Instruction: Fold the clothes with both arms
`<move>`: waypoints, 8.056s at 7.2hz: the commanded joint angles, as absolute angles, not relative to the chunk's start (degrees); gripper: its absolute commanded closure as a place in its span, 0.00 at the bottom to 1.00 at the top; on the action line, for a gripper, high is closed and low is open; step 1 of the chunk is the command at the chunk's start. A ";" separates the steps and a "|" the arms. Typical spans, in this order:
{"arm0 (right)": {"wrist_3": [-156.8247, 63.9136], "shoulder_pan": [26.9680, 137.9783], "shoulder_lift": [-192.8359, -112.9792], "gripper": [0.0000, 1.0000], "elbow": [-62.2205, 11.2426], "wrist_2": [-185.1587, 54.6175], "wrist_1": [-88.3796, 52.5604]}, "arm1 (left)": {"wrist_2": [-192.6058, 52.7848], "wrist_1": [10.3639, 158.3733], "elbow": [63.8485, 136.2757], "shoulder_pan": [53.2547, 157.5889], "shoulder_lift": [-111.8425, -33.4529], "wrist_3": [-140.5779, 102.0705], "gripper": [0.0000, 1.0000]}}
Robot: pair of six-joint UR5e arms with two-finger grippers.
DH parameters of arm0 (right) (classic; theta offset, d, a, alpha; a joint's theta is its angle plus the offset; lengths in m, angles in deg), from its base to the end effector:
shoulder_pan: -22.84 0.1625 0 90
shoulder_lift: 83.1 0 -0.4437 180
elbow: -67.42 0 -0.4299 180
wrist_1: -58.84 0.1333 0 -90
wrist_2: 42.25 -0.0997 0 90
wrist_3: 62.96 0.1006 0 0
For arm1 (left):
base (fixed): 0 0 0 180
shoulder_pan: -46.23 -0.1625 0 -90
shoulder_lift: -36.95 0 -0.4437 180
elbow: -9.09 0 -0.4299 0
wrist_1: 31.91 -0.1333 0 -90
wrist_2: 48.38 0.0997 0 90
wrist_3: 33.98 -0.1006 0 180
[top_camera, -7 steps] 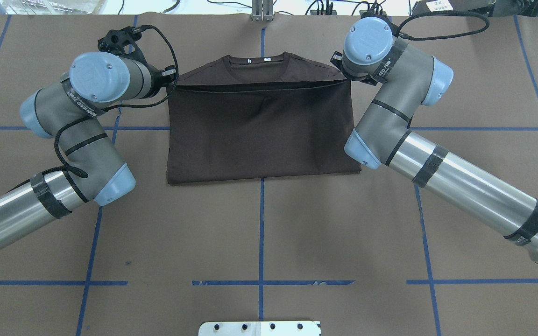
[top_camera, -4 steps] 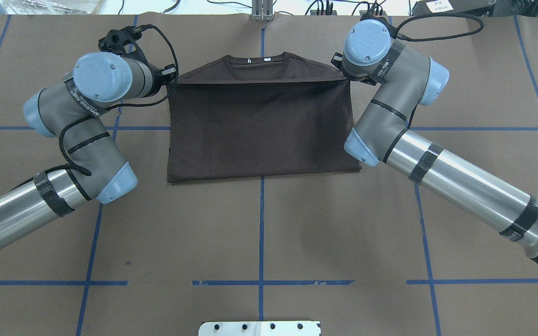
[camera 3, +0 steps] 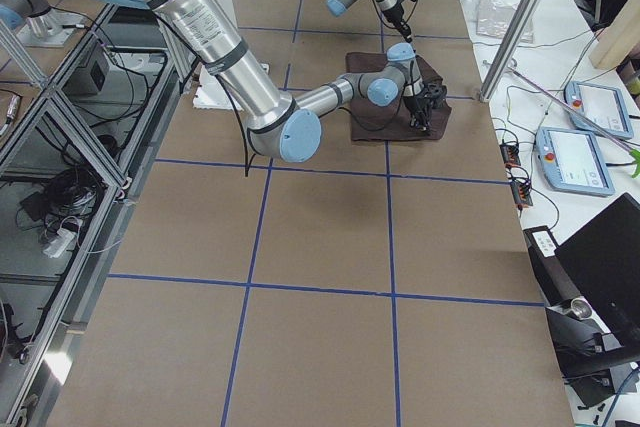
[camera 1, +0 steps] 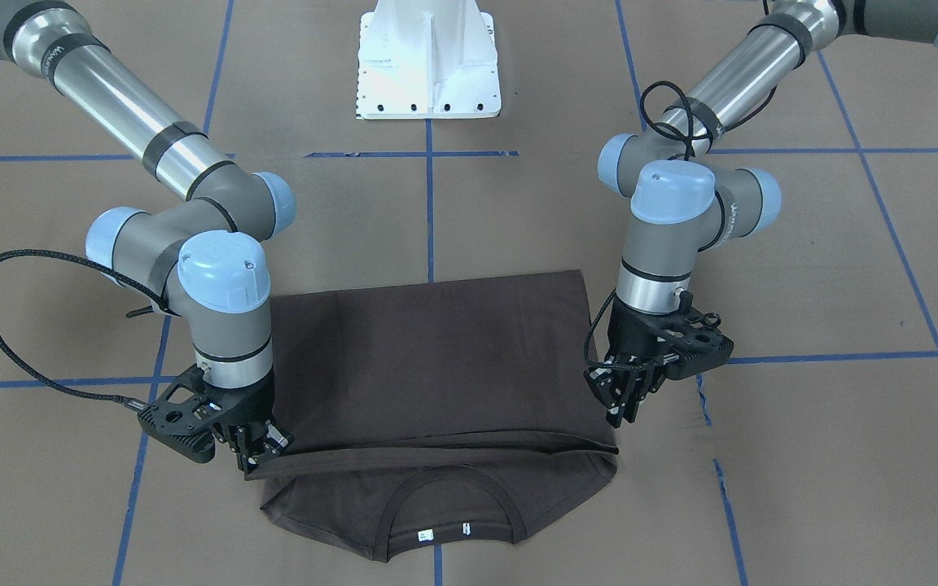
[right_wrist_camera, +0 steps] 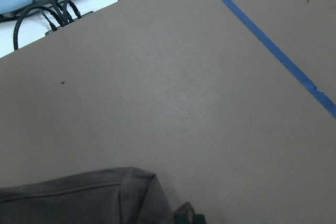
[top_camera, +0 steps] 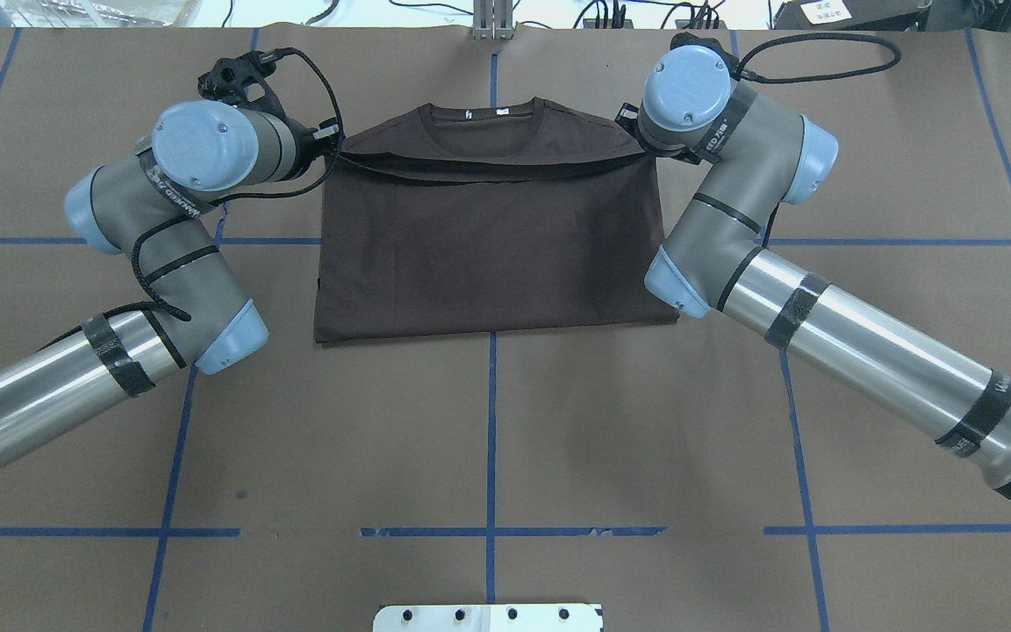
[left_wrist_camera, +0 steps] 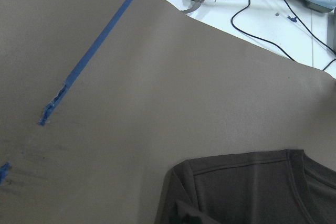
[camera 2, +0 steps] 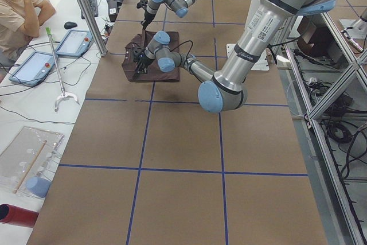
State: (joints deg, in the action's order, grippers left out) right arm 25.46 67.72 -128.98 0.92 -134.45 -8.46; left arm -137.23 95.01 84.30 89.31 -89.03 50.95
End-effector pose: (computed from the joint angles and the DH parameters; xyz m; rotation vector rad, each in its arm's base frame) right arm -0.5129 -0.6934 0.3344 0.2705 -0.7249 0.7041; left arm 0.4916 -0.6450 0.3346 0.4381 0.9348 -0.6149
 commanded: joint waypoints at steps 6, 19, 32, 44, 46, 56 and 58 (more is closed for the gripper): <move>37.13 58.11 -149.89 0.31 -26.18 -139.99 -5.59 | -137.76 100.45 83.10 89.47 -88.56 52.32 0.56; 38.82 55.36 -154.38 1.00 -28.56 -139.72 -5.59 | -137.67 99.75 83.10 89.12 -88.65 53.20 0.56; 54.82 22.22 -176.70 0.00 -63.80 -135.51 -10.60 | -149.98 99.76 102.66 88.16 -85.57 60.84 0.51; 47.79 45.43 -169.06 0.00 -55.80 -136.29 -10.60 | -138.38 75.40 111.49 66.70 -74.67 66.30 0.49; 47.79 45.43 -169.06 0.00 -55.72 -136.29 -10.60 | -138.73 74.70 112.36 66.70 -75.11 65.95 1.00; 47.79 45.16 -166.78 0.00 -55.72 -135.42 -10.60 | -142.15 93.00 77.95 90.32 -97.29 50.57 1.00; 47.52 44.64 -164.24 0.00 -54.67 -135.41 -10.42 | -142.33 95.79 67.81 91.40 -104.02 50.57 0.43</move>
State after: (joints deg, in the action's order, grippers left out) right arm 47.70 44.92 -166.03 -55.46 -135.45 -10.48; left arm -142.08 93.59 73.16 90.58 -100.69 50.60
